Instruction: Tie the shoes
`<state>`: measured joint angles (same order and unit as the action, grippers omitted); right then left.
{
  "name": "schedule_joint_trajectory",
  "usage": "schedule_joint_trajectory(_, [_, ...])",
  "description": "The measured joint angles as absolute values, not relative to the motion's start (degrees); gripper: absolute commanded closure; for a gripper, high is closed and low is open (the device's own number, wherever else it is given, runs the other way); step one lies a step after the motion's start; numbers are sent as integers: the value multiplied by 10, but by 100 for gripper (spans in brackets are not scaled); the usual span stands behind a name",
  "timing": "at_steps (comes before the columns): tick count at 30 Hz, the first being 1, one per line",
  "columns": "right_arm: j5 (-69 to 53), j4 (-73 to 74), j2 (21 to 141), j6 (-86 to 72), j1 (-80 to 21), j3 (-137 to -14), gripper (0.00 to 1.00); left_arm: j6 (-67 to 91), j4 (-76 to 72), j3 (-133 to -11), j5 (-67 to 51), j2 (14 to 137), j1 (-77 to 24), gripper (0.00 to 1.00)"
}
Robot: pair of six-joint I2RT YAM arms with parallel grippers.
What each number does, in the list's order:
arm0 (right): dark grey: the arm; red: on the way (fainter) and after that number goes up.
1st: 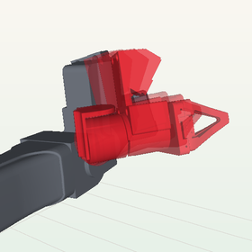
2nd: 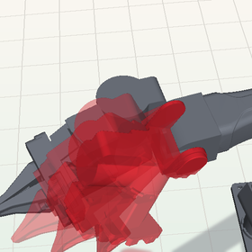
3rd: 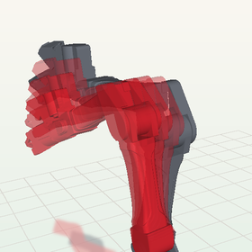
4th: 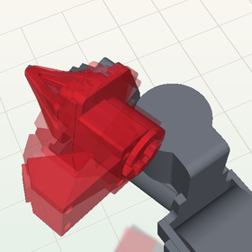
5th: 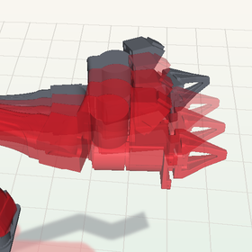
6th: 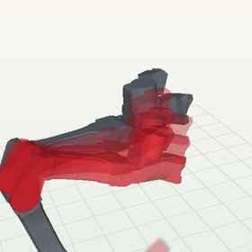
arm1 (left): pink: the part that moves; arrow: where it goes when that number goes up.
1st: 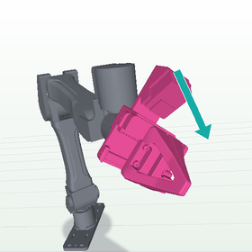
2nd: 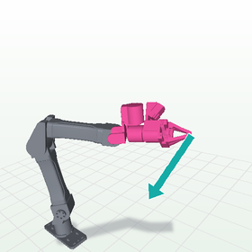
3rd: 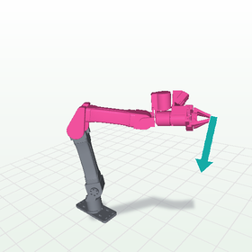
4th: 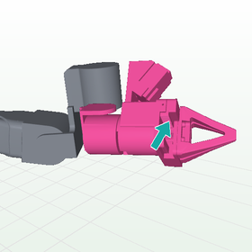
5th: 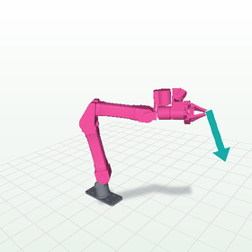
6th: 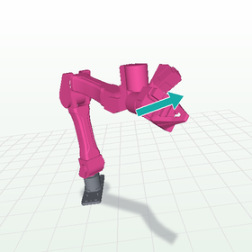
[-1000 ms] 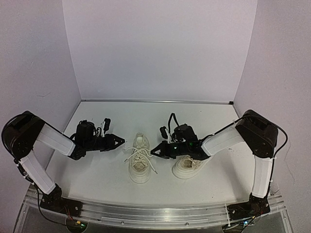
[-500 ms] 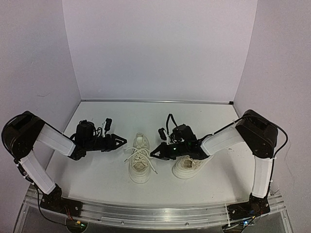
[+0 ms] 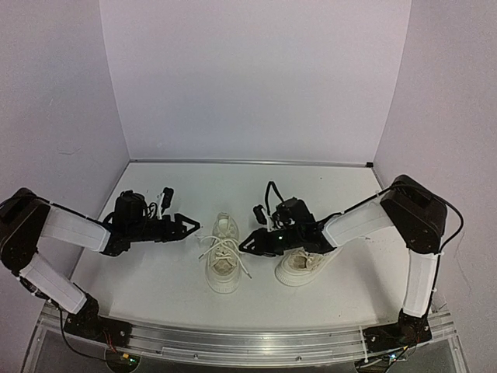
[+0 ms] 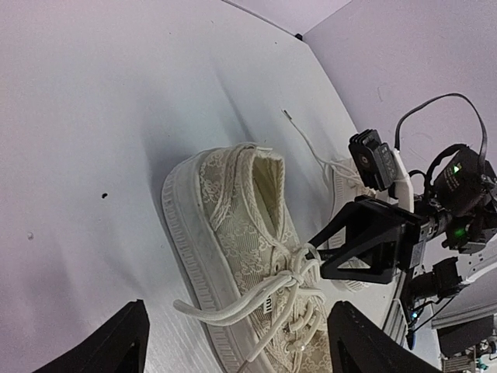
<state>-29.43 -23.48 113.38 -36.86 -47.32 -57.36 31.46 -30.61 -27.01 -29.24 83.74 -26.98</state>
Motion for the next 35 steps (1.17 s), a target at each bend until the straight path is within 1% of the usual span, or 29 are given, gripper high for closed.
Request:
schedule_joint_trajectory(2, [-295, -226, 1120, -362, -469, -573, 31, 301, -265, -273, -277, 801, -270, 2])
schedule_joint_trajectory(3, [-294, -222, 1111, -359, -465, -573, 26, 293, -237, -278, -267, 784, -270, 1])
schedule_joint_trajectory(5, [-294, -211, 1085, -349, -455, -569, 7, 278, -173, -298, -247, 757, -270, 0])
schedule_joint_trajectory(6, [-295, -206, 1071, -343, -449, -567, 3, 271, -142, -313, -239, 748, -269, 0])
schedule_joint_trajectory(13, [-273, -142, 949, -306, -417, -556, 2, 223, 70, -448, -184, 691, -262, 1])
schedule_joint_trajectory(15, [-262, -124, 913, -294, -412, -552, 2, 222, 109, -482, -172, 685, -260, 0])
schedule_joint_trajectory(18, [-250, -108, 869, -283, -412, -537, 2, 229, 140, -499, -160, 681, -259, 0])
schedule_joint_trajectory(24, [-237, -89, 819, -281, -412, -469, 2, 272, 169, -463, -142, 662, -259, 1])
schedule_joint_trajectory(30, [-230, -77, 782, -293, -412, -388, 2, 307, 165, -376, -143, 632, -259, 0])
schedule_joint_trajectory(35, [-229, -76, 761, -304, -412, -356, 2, 321, 165, -348, -138, 629, -264, 0])
